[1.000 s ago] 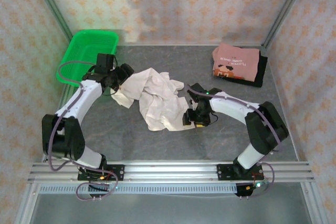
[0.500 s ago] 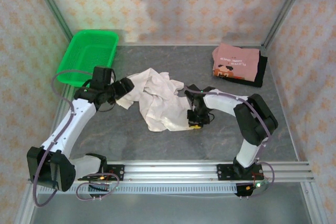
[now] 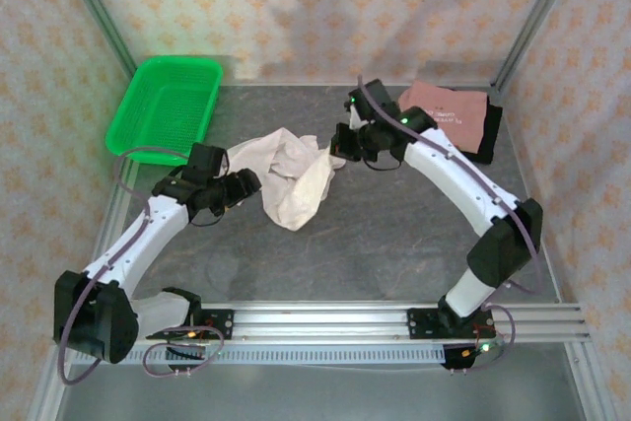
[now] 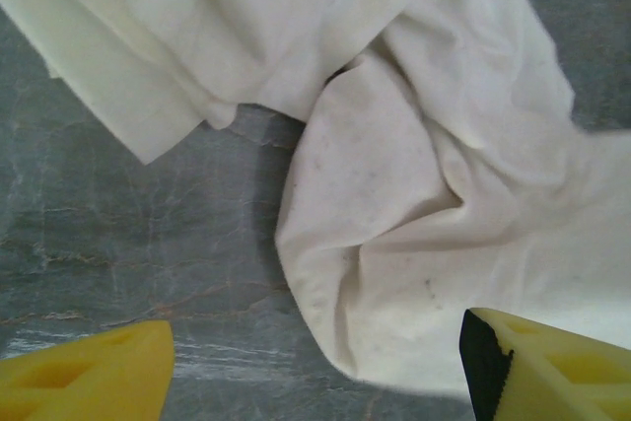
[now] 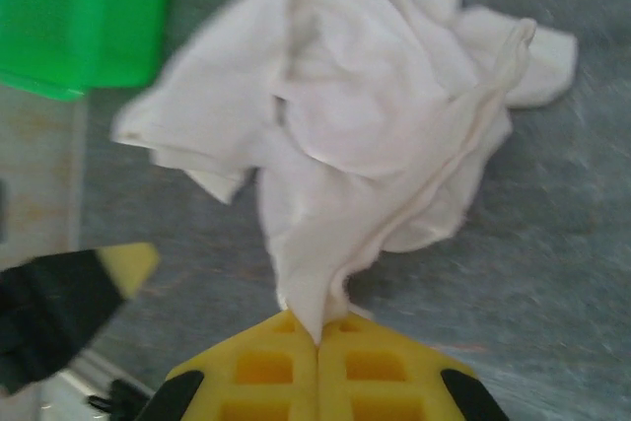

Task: Fold and stack the t-shirts

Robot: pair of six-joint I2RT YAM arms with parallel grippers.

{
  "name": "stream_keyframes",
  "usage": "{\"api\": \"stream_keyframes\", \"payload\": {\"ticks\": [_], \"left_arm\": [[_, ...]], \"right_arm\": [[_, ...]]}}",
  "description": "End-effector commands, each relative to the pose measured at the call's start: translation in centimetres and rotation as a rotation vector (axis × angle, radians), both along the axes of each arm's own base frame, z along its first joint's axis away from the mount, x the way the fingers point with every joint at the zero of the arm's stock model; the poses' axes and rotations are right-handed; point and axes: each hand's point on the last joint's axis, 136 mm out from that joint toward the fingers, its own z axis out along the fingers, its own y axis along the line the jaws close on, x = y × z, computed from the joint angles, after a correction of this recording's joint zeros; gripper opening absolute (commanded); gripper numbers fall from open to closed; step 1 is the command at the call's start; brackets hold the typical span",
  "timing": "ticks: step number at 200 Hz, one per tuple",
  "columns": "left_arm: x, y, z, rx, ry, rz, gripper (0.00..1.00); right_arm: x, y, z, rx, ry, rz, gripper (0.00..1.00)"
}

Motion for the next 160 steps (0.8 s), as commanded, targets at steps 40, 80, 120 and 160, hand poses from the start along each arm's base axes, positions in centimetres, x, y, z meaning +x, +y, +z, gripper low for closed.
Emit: {"api": "stream_keyframes", "payload": {"ticks": [40,80,120,160], "left_arm": [[0.9,-3.0,13.1,0.031,-0.378,-0.186,0.8],[-0.6,-6.3,9.0,0.055,-0.289,-0.269,0.81],[-0.3,-7.3,4.2,0.004,-0.257,-0.181,0.81],[1.3,-7.1,2.8,-0.01,-0.275,-0.102,0.82]], "right_arm": [[0.7,1.6,5.6,0.106,-0.008,-0.005,0.0],[2.4,1.5,9.6,0.099,-0.116,-0.015,0.0],[2.7,1.2,14.3,0.108,-0.204,0.006,0.0],[1.5,2.9,21.3,0.324,-0.31,0.074,0.0]]}}
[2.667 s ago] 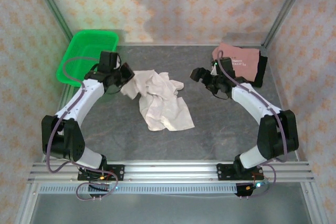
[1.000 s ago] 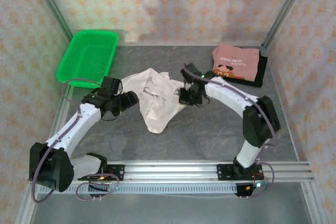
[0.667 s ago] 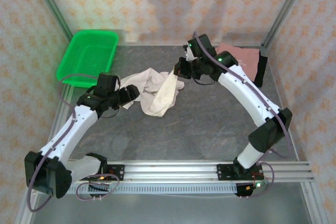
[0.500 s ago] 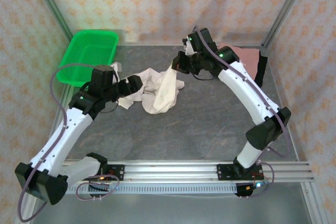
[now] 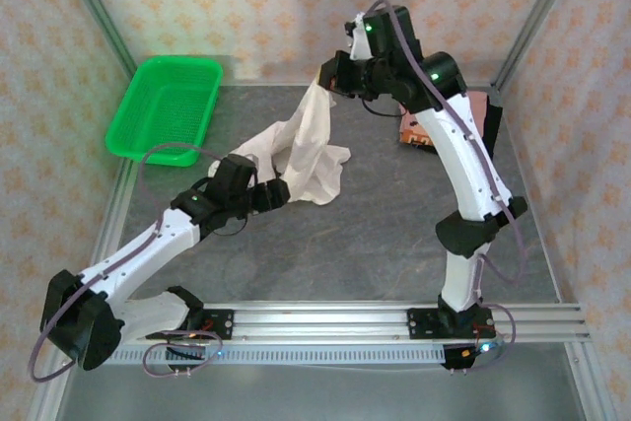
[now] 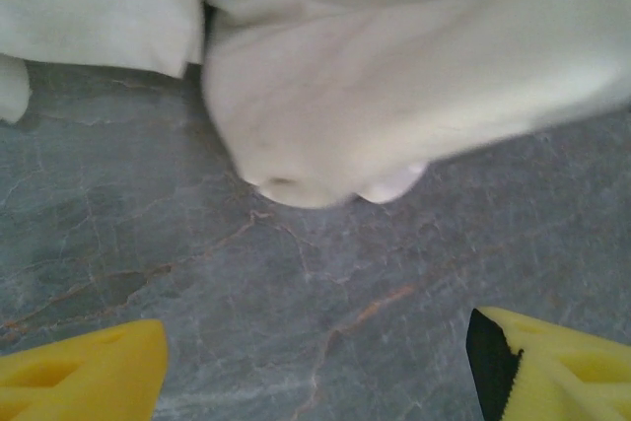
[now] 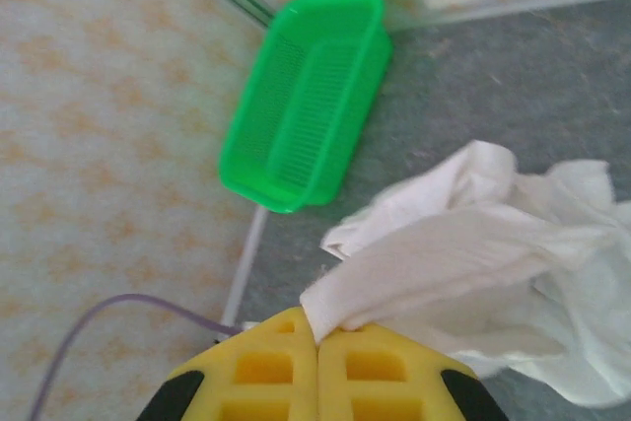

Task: Fold and stack the t-shirts

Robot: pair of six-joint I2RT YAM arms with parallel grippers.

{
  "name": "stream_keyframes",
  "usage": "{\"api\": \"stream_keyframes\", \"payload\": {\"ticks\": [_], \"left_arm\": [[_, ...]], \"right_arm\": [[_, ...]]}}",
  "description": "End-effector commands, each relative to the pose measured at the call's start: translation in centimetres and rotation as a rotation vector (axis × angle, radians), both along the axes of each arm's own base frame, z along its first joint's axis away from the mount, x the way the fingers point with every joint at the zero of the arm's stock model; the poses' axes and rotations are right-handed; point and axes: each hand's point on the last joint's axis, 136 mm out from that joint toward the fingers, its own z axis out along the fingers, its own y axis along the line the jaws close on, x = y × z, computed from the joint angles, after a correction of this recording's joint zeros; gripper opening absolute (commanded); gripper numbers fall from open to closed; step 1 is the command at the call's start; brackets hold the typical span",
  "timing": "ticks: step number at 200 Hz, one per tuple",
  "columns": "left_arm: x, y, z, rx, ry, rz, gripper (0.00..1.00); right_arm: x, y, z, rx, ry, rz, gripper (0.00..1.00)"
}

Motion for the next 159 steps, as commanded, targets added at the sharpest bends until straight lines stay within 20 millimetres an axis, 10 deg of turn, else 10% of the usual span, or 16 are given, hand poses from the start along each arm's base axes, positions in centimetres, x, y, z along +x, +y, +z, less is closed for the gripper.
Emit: {"api": "stream_keyframes", "payload": {"ticks": [1,66,159], "left_arm": [[2.6,-0.3,2.3,-0.066,-0.126,0.086,0.82],[5.3,-6.9,2.0,-0.301,-0.166,-0.072,0.85],[-1.0,-11.4,0.1,-0.123,-0.166,-0.389,0.87]], "right_arm": [[-1.2,0.4,3.7,0.106,-0.049,0.053,0.0],[-1.5,0.4,5.1,0.137,-0.084,0.057,0.0],[1.7,-1.6,2.6,0.062,-0.067,-0.031,0.0]]}}
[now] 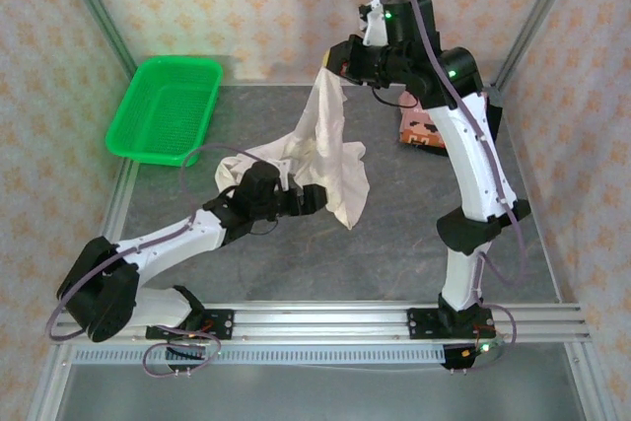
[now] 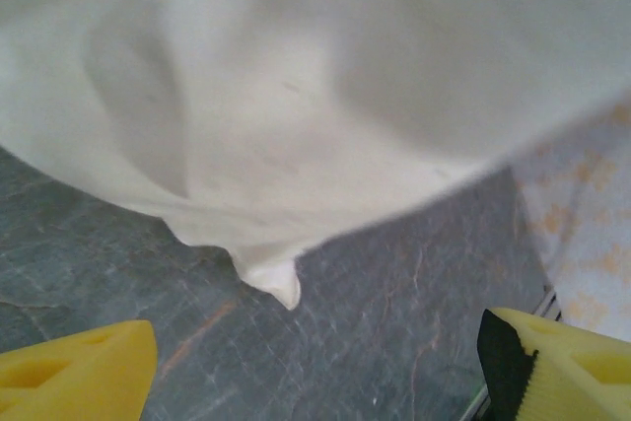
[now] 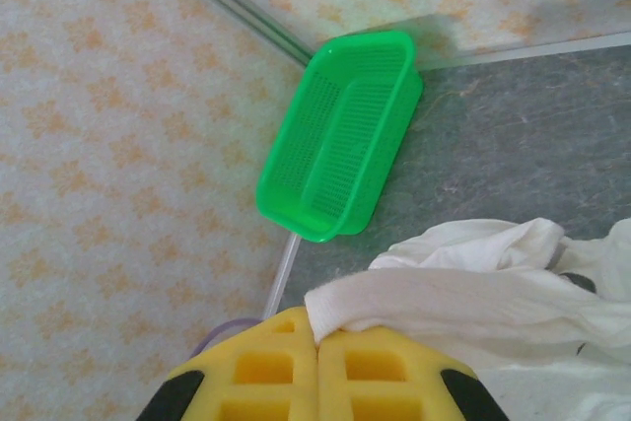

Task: Fold and stack the t-shirts

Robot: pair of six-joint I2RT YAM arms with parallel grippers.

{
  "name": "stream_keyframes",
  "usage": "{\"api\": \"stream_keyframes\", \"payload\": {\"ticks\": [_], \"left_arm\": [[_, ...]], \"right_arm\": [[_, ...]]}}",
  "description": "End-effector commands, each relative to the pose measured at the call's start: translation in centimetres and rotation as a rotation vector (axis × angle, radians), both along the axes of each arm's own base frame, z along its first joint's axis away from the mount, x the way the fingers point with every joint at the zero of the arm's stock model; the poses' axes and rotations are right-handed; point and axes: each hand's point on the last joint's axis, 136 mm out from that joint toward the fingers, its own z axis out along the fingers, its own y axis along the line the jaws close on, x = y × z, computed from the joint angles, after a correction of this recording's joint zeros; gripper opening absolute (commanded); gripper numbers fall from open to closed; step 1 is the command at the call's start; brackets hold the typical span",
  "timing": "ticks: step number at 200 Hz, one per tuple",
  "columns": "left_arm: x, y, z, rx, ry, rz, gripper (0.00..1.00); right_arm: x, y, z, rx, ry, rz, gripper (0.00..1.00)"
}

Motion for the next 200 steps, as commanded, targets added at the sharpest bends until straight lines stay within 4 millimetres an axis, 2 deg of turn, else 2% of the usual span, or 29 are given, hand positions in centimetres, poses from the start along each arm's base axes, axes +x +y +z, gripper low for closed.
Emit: {"api": "stream_keyframes", "payload": {"ticks": [1,34,68,89,102,113,127,134,140,174,200], "left_arm": [[-0.8,-0.8,-0.7,0.119,-0.031,-0.055,0.87],[1.3,-1.6,-4.3,0.221,0.029,0.004,0.91],[3.8,-3.5,-5.8,0.3,0.028,0.032,0.91],[5.2,-3.3,-7.7,0.43,0.064,0.063,0.88],[5.8,-2.8,-8.5,0.49,0.07,0.082,0.78],[6.3,-2.3,-8.4,0.543,0.059,0.09,0.52],[6.9,-1.3,-6.7,0.593,0.023,0.118,0.21],[7.1,-0.4,-5.3,0.608,0.006,0.144,0.11],[7.2,0.6,-4.0,0.636,-0.026,0.151,0.05],[6.5,7.0,5.1,0.751,-0.176,0.23,0.0],[5.4,10.5,13.1,0.802,-0.316,0.27,0.0]], "right_arm": [[0.8,-0.2,0.2,-0.003,-0.026,-0.015,0.0],[0.4,0.1,1.3,0.034,-0.038,0.001,0.0],[-0.3,0.1,1.8,0.054,-0.03,0.014,0.0],[-0.7,-0.2,2.5,0.062,-0.045,0.012,0.0],[-1.2,-0.5,3.1,0.067,-0.06,0.014,0.0],[-1.5,-0.8,3.4,0.065,-0.067,0.013,0.0],[-1.6,-1.3,3.2,0.048,-0.069,0.001,0.0],[-1.6,-1.6,3.1,0.035,-0.071,-0.008,0.0],[-1.6,-2.0,3.0,0.021,-0.075,-0.021,0.0],[-0.9,-3.5,2.3,-0.019,-0.086,-0.072,0.0],[-0.4,-3.7,2.6,-0.014,-0.104,-0.088,0.0]]}}
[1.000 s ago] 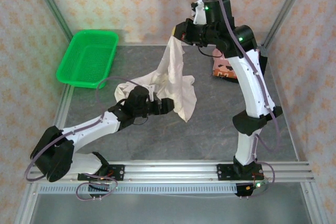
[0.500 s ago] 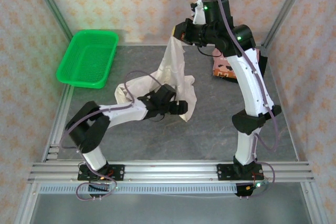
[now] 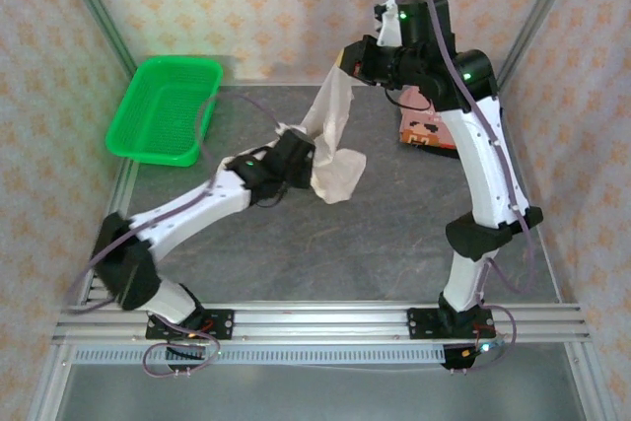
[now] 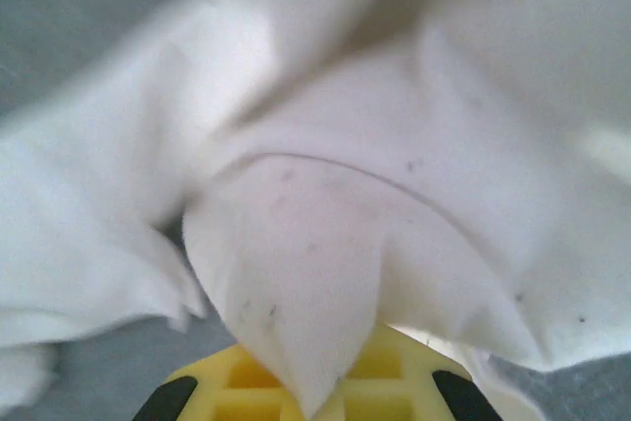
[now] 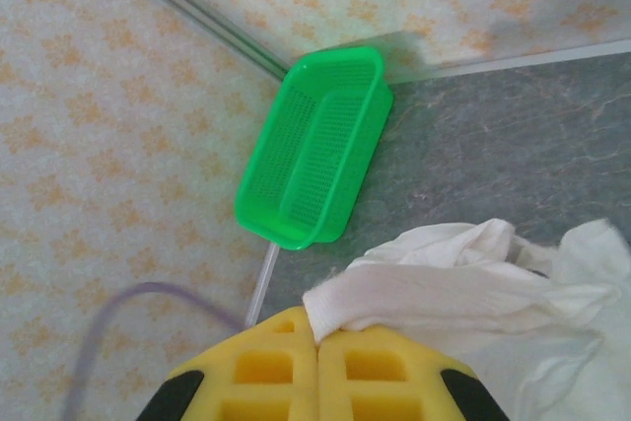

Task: Fold and stack the t-shirts

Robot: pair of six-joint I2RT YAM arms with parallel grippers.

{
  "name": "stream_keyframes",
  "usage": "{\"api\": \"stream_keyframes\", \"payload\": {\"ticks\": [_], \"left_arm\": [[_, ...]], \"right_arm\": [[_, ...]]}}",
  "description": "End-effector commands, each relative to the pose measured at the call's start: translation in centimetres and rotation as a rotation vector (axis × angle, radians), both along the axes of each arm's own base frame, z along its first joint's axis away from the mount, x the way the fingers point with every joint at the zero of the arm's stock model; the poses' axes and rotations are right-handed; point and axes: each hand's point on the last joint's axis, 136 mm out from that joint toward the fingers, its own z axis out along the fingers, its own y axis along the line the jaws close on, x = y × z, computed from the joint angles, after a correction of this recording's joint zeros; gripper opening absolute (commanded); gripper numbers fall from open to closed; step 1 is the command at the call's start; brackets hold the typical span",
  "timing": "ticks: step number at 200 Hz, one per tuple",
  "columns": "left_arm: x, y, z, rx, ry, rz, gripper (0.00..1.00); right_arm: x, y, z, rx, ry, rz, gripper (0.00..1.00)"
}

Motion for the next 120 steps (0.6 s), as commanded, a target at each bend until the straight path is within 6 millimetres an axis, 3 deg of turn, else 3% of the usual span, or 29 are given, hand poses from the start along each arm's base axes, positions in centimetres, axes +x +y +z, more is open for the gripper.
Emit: {"api": "stream_keyframes", "payload": {"ticks": [1,21,39,55,68,80,89,108,120], "left_arm": [[-1.2,5.1,7.5,0.178,-0.143,0.023,0.0],[-1.4,6.8,13.5,0.248,-0.255,0.009,0.0],[-1.0,7.1,18.0,0.312,-0.33,-0.043,0.0],[-0.6,6.9,21.0,0.374,-0.362,-0.09,0.0],[0.0,6.0,22.3,0.411,-0.374,-0.147,0.0],[0.6,4.8,22.2,0.42,-0.364,-0.21,0.0],[1.2,3.3,21.1,0.409,-0.336,-0.265,0.0],[1.6,-1.0,16.9,0.293,-0.232,-0.371,0.0],[1.7,-3.6,13.3,0.235,-0.177,-0.403,0.0]], "right_arm": [[0.1,-1.0,2.2,0.011,-0.091,-0.031,0.0],[0.3,-0.9,3.1,0.038,-0.12,-0.025,0.0],[0.8,-1.6,3.6,0.053,-0.127,-0.047,0.0],[1.3,-3.1,3.3,0.048,-0.11,-0.087,0.0],[1.5,-4.5,2.8,0.029,-0.102,-0.121,0.0],[1.6,-6.0,1.9,0.005,-0.09,-0.155,0.0],[1.8,-7.1,0.8,-0.002,-0.068,-0.183,0.0],[1.9,-10.8,-2.5,-0.036,-0.005,-0.287,0.0],[1.8,-13.6,-5.9,-0.067,0.06,-0.374,0.0]]}}
